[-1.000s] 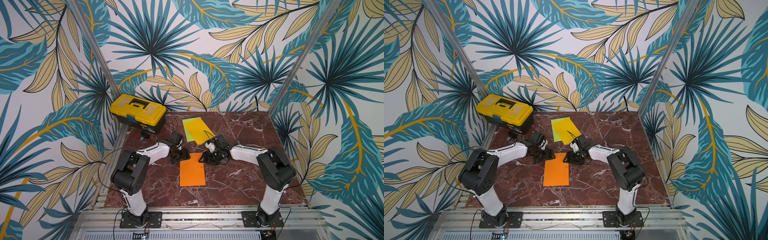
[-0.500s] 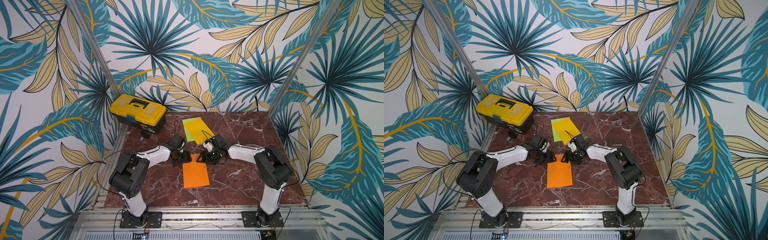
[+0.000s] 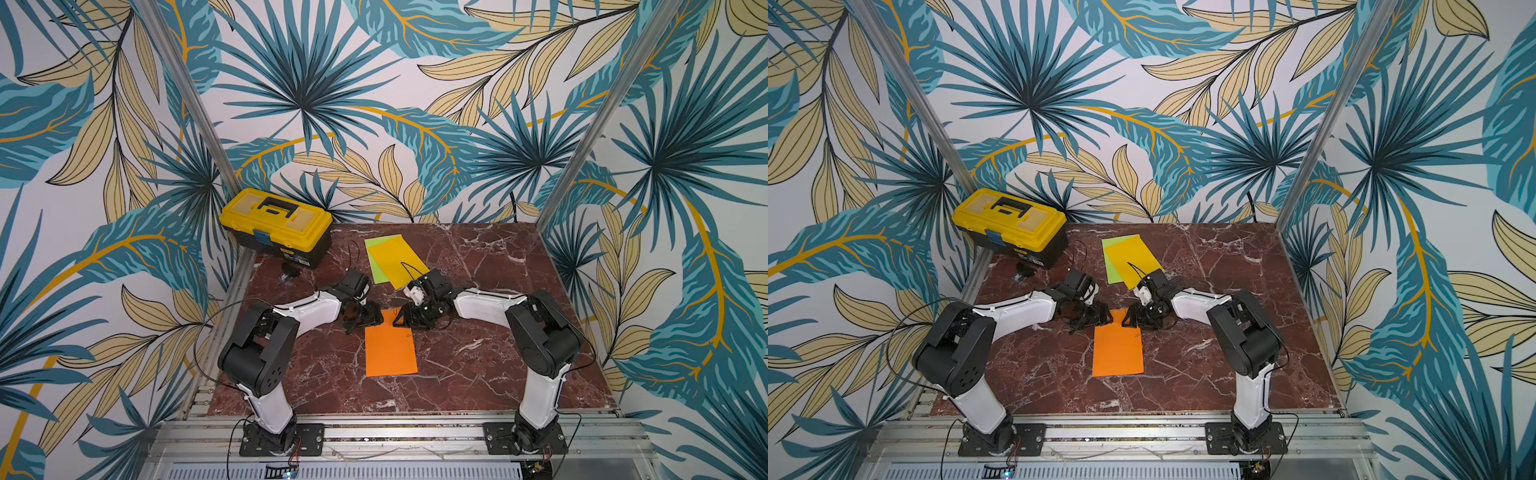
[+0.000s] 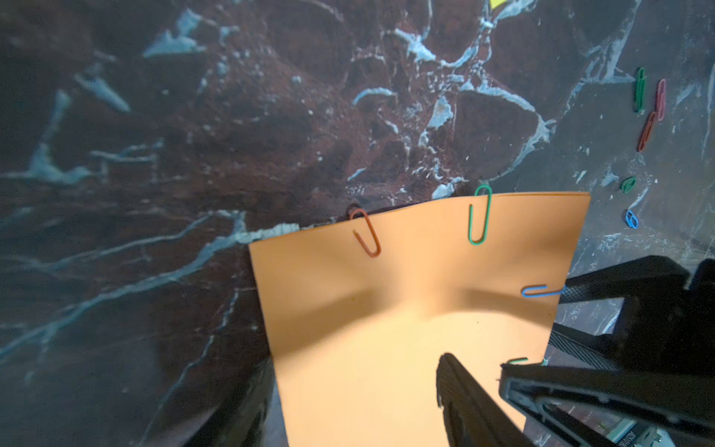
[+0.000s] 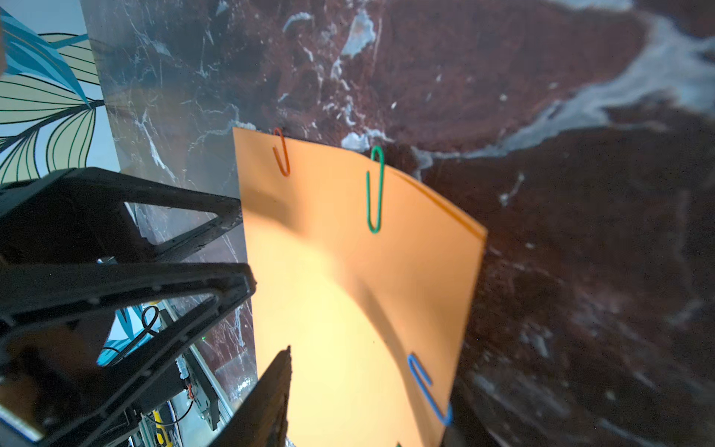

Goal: Unclip the paperclips from the documents
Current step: Pick up the document from the center of the board.

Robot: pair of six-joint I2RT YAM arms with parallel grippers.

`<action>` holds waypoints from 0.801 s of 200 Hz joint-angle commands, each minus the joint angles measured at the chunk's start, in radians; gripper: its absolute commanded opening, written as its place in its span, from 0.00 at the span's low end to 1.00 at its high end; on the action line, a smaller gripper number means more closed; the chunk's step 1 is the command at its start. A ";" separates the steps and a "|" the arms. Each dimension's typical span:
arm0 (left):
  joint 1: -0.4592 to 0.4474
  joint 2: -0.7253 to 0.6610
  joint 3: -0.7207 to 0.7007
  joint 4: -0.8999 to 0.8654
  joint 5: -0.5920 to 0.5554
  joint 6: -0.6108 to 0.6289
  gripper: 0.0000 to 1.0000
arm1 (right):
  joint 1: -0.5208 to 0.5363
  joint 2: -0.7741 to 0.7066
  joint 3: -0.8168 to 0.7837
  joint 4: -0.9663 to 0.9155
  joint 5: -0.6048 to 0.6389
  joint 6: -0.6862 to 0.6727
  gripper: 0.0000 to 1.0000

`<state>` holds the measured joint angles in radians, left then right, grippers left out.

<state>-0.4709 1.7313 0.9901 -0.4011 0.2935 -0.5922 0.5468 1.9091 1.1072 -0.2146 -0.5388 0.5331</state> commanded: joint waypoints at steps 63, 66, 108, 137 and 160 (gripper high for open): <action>-0.014 0.008 -0.047 -0.057 -0.001 -0.008 0.68 | 0.009 0.037 -0.001 -0.069 0.060 -0.013 0.27; -0.013 0.008 -0.047 -0.058 -0.001 -0.008 0.68 | 0.010 0.037 0.000 -0.069 0.061 -0.013 0.26; -0.012 0.001 -0.048 -0.057 -0.002 -0.009 0.68 | 0.009 0.032 0.000 -0.066 0.064 -0.019 0.15; -0.013 -0.010 -0.048 -0.057 -0.003 -0.009 0.68 | 0.009 0.031 -0.001 -0.062 0.065 -0.021 0.06; -0.012 -0.025 -0.049 -0.050 -0.002 -0.008 0.68 | 0.010 0.027 -0.002 -0.055 0.059 -0.026 0.00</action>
<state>-0.4759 1.7176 0.9737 -0.3920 0.2928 -0.5930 0.5499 1.9194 1.1103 -0.2558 -0.4892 0.5163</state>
